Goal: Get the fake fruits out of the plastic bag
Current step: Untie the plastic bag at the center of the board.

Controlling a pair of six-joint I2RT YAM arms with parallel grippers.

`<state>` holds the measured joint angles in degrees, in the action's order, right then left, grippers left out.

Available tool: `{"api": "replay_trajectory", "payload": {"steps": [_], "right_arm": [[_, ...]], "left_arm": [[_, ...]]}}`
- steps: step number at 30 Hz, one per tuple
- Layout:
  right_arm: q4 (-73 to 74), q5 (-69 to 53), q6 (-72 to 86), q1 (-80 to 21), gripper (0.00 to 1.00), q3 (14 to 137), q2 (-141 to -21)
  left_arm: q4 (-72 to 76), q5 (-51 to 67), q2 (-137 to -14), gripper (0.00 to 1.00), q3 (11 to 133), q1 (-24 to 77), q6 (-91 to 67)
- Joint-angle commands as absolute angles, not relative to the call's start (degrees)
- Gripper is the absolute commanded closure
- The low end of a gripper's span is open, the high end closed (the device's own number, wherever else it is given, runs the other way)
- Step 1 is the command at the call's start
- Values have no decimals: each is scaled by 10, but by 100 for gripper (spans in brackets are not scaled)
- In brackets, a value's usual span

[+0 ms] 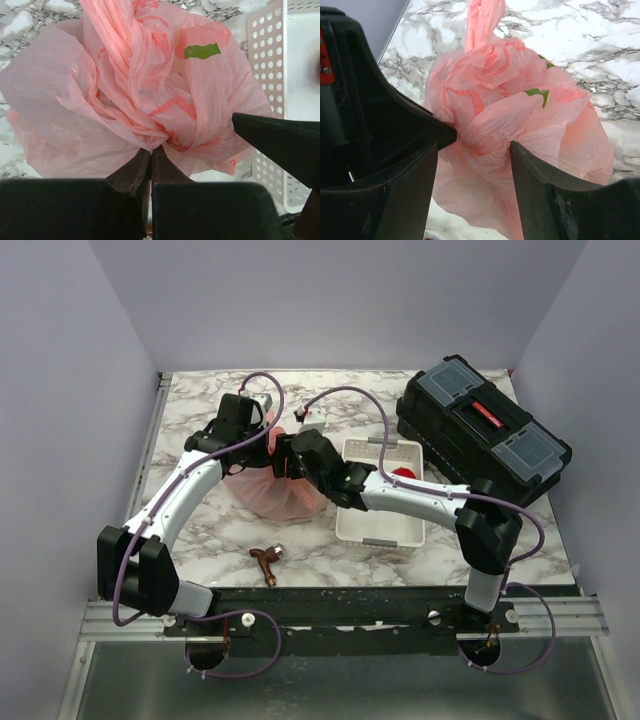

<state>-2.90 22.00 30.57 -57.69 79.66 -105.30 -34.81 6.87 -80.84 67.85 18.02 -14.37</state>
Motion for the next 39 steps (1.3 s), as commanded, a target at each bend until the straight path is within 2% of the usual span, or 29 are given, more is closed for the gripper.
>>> {"api": "replay_trajectory", "payload": {"steps": [1, 13, 20, 23, 25, 39], "right_arm": [[-10, 266, 320, -578, 37, 825, -1069], [43, 320, 351, -578, 56, 880, -1112], [57, 356, 358, -577, 80, 864, -1098], [48, 356, 354, -578, 95, 842, -1083], [45, 352, 350, -578, 99, 830, -1074], [20, 348, 344, -571, 99, 750, -1018]], "left_arm": [[-329, 96, -782, 100, 669, 182, -144], [-313, 98, -764, 100, 657, 182, -150], [-316, 78, -761, 100, 659, 182, -158], [-318, 65, -760, 100, 660, 182, -158], [-319, 50, -756, 100, 659, 182, -160], [-328, -106, -730, 100, 650, 178, -194]]}}
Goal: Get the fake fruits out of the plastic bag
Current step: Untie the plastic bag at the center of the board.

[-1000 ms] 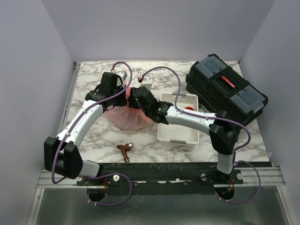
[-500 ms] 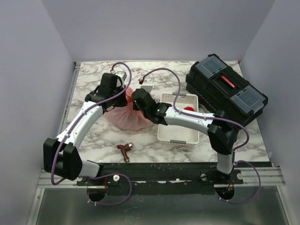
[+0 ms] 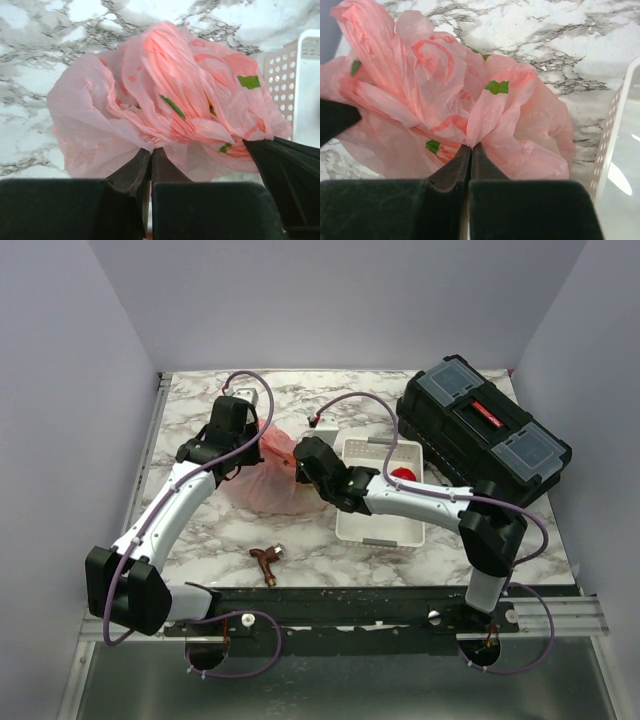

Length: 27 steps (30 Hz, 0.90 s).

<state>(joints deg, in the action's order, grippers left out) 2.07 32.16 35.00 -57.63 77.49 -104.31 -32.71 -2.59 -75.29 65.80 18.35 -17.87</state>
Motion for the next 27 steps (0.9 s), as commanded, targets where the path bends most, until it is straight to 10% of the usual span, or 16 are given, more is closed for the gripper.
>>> {"api": "replay_trajectory", "payload": {"steps": [1, 21, 27], "right_arm": [[19, 349, 344, -570, 99, 744, -1013], [25, 352, 330, -538, 99, 677, -976], [77, 319, 313, -538, 82, 721, -983]], "left_arm": [[-328, -114, -730, 100, 650, 177, -197], [-297, -154, -671, 100, 612, 147, -232], [-295, -131, -675, 100, 612, 147, -226]]}}
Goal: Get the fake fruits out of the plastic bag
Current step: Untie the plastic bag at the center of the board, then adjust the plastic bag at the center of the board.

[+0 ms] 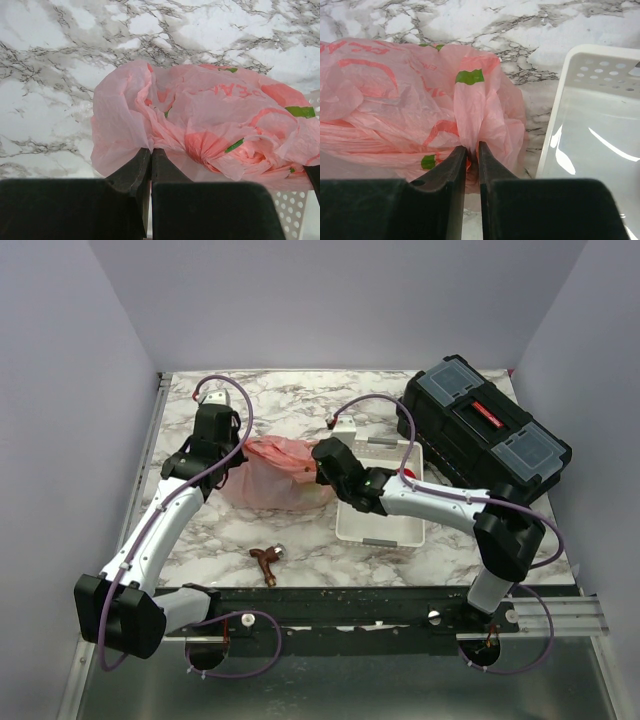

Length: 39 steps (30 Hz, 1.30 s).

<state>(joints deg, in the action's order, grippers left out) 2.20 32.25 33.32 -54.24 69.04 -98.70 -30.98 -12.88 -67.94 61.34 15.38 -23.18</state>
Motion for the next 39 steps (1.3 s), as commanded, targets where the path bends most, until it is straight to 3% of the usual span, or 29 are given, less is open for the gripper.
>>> {"api": "replay_trajectory", "payload": {"steps": [1, 2, 6, 14, 22, 39], "right_arm": [[86, 304, 313, -538, 82, 731, -983], [95, 292, 322, -538, 82, 738, -983], [110, 257, 372, -538, 55, 745, -965], [99, 226, 482, -538, 41, 710, -914], [52, 245, 641, -538, 9, 638, -876], [-70, 149, 725, -499, 17, 602, -925]], "left_arm": [[-294, -125, -677, 100, 612, 147, -224], [-293, -119, -678, 100, 613, 147, -223], [-292, -107, -680, 100, 613, 147, -221], [-287, -85, -682, 100, 614, 147, -217], [-285, -72, -684, 100, 614, 147, -214], [-281, -59, -677, 100, 610, 147, -213]]}}
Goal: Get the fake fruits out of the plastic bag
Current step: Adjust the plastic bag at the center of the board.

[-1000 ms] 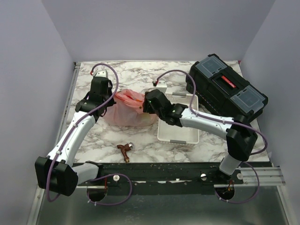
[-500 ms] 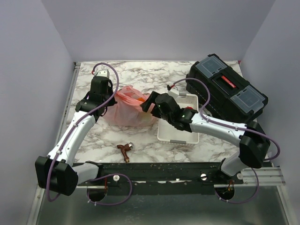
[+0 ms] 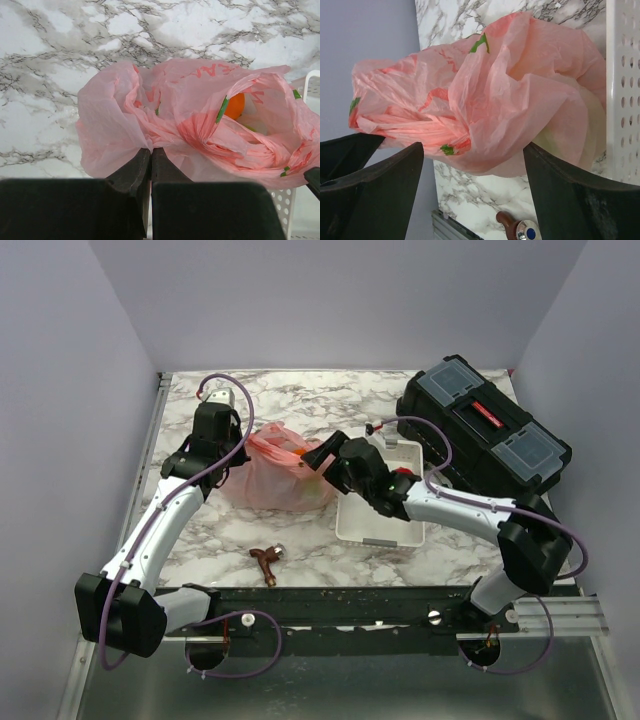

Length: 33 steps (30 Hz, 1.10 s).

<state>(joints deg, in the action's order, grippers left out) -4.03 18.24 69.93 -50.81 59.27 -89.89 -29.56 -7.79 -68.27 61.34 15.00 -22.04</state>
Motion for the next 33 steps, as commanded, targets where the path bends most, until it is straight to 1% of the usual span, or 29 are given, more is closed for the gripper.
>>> {"api": "replay_trajectory", "payload": {"steps": [1, 4, 6, 10, 12, 14, 17, 23, 33], "right_arm": [[-76, 145, 725, -498, 17, 604, -929], [-86, 126, 729, -494, 21, 611, -948], [-98, 105, 726, -492, 32, 613, -959], [-108, 87, 726, -491, 59, 603, -968], [-112, 84, 730, -487, 69, 589, -966], [-113, 78, 728, -483, 74, 577, -961], [-113, 69, 697, -478, 79, 566, -951], [-113, 33, 613, -469, 84, 538, -923], [-107, 25, 565, -458, 91, 514, -894]], "left_arm": [[-281, -58, -678, 100, 610, 147, -214], [-281, -58, -677, 100, 608, 147, -213], [-282, -63, -676, 100, 609, 147, -213], [-283, -70, -675, 100, 609, 147, -213], [-283, -77, -675, 100, 610, 147, -213], [-287, -95, -676, 100, 612, 147, -212], [-293, -128, -679, 100, 616, 146, -217], [-304, -173, -679, 100, 617, 139, -241], [-311, -187, -668, 100, 608, 127, -258]]}}
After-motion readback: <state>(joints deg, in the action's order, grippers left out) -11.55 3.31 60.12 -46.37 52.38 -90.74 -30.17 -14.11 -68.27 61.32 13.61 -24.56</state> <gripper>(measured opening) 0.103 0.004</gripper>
